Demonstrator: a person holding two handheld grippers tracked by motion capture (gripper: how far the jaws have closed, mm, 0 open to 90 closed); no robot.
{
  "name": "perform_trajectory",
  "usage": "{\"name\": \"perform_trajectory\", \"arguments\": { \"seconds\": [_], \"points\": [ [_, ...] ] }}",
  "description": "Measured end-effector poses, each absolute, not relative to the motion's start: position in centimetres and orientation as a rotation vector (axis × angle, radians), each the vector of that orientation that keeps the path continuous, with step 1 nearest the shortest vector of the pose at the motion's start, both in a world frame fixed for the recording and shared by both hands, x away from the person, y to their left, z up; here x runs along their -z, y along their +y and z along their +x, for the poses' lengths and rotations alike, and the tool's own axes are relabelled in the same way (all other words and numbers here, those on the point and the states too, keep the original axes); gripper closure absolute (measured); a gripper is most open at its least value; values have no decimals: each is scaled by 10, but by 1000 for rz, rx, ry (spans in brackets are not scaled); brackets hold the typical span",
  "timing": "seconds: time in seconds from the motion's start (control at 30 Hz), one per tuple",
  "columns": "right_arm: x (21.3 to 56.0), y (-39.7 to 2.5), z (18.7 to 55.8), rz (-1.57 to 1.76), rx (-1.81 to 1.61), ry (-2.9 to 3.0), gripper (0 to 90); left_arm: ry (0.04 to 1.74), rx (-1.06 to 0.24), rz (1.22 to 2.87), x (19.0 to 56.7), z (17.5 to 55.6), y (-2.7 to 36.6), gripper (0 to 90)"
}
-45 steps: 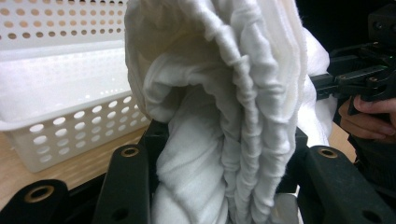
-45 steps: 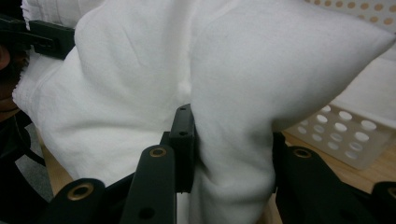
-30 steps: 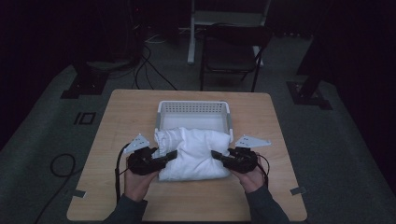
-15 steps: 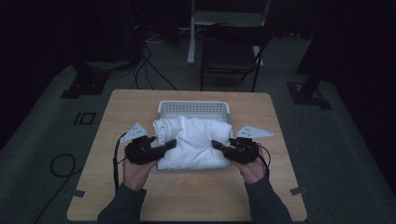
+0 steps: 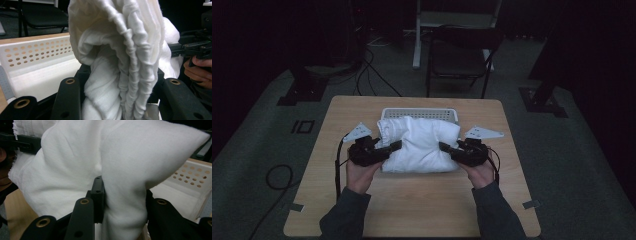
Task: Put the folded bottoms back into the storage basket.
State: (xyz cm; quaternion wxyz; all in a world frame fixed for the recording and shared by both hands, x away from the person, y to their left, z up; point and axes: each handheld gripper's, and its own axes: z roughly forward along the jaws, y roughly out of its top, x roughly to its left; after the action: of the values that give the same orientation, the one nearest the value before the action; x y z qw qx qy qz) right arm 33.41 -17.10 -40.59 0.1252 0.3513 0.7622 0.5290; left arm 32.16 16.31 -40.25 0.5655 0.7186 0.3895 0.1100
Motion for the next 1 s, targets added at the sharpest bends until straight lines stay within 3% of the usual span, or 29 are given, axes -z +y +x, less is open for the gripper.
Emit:
{"name": "perform_trajectory", "arguments": {
  "seconds": [1.0],
  "points": [
    [402,-166,368,1084,-1509,2187,684,948,-277,1688,404,363,162,534]
  ]
}}
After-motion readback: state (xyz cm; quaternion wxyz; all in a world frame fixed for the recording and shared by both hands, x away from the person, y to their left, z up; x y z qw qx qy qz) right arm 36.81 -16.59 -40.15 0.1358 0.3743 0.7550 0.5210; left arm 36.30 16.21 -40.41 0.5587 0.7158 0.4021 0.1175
